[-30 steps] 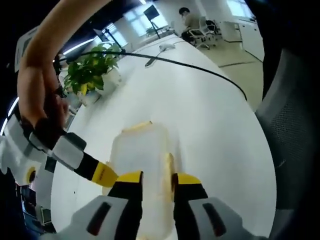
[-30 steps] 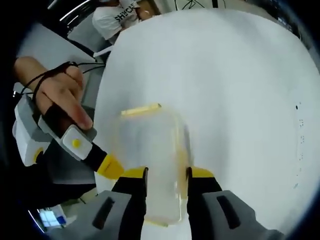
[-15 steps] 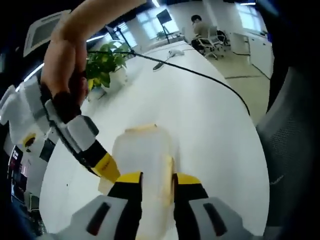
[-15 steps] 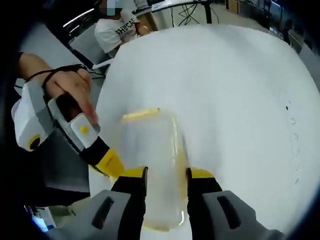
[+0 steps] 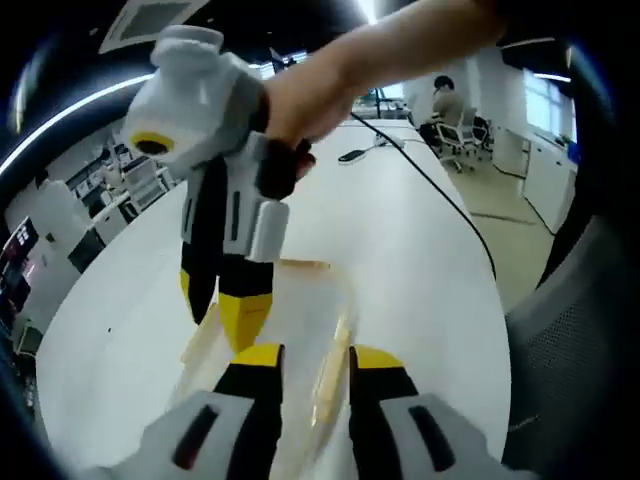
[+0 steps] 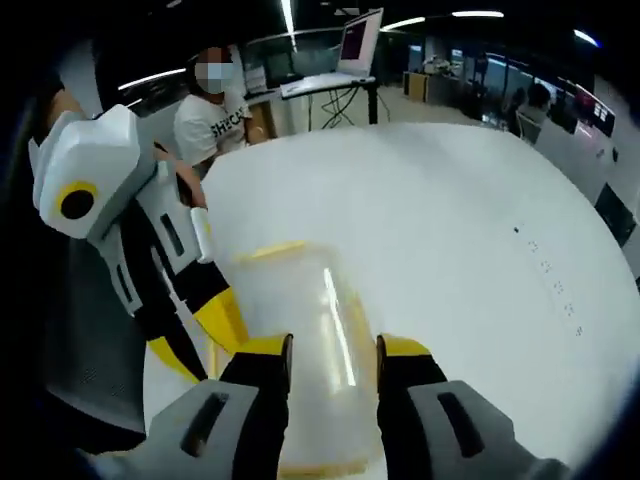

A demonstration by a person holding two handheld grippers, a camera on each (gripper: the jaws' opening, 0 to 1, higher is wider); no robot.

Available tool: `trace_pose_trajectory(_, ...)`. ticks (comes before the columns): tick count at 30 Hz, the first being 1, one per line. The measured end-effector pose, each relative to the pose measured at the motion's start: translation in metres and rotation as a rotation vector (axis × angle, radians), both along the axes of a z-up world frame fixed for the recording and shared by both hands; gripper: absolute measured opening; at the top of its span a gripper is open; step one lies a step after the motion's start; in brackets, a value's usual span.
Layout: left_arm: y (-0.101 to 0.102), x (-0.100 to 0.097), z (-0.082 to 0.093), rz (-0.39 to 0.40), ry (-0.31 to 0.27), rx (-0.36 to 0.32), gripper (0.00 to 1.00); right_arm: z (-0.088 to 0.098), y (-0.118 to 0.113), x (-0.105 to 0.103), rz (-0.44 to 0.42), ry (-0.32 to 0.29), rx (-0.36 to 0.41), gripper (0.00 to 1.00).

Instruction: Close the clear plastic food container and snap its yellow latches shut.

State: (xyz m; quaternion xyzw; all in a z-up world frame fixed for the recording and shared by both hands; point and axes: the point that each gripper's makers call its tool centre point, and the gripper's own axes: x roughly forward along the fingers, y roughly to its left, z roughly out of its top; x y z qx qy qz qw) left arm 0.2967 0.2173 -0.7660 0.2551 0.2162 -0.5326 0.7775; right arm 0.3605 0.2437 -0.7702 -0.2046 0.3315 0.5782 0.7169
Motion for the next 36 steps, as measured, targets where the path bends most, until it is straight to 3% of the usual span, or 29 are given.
trace_pose_trajectory(3, 0.000, 0.000, 0.000, 0.026, 0.021, -0.027, 0.20, 0.002, -0.004, -0.001, -0.042, -0.073, 0.023, 0.38)
trace_pose_trajectory(6, 0.001, 0.002, 0.002, 0.074, 0.053, -0.078, 0.19, 0.007, -0.006, -0.004, -0.083, -0.100, 0.064, 0.35)
trace_pose_trajectory(8, 0.001, 0.004, 0.003, 0.108, 0.078, -0.109, 0.19, 0.008, -0.009, -0.011, -0.133, -0.056, 0.104, 0.30)
trace_pose_trajectory(11, 0.001, 0.004, 0.003, 0.128, 0.085, -0.120, 0.19, 0.010, -0.017, -0.013, -0.184, -0.088, 0.131, 0.34)
trace_pose_trajectory(13, 0.003, 0.004, 0.004, 0.129, 0.070, -0.128, 0.19, 0.014, -0.023, -0.011, -0.239, -0.122, 0.153, 0.45)
trace_pose_trajectory(14, 0.004, 0.004, 0.006, 0.139, 0.074, -0.143, 0.20, 0.016, -0.025, -0.012, -0.261, -0.123, 0.173, 0.50)
trace_pose_trajectory(18, 0.009, 0.009, 0.014, 0.198, 0.091, -0.209, 0.21, 0.016, -0.034, -0.019, -0.297, -0.114, 0.188, 0.46)
trace_pose_trajectory(23, 0.017, 0.017, 0.027, 0.292, 0.107, -0.315, 0.31, 0.021, -0.034, -0.030, -0.321, -0.104, 0.218, 0.46)
trace_pose_trajectory(31, 0.033, 0.014, 0.030, 0.351, 0.086, -0.353, 0.45, 0.029, -0.038, -0.042, -0.366, -0.100, 0.272, 0.48)
trace_pose_trajectory(33, 0.040, 0.018, 0.032, 0.382, 0.037, -0.366, 0.51, 0.027, -0.041, -0.046, -0.374, -0.098, 0.274, 0.49)
trace_pose_trajectory(35, 0.040, 0.012, 0.026, 0.392, 0.098, -0.377, 0.51, 0.026, -0.043, -0.048, -0.379, -0.102, 0.280, 0.49)
trace_pose_trajectory(36, 0.042, 0.012, 0.024, 0.397, 0.098, -0.366, 0.49, 0.026, -0.045, -0.050, -0.390, -0.101, 0.286, 0.49)
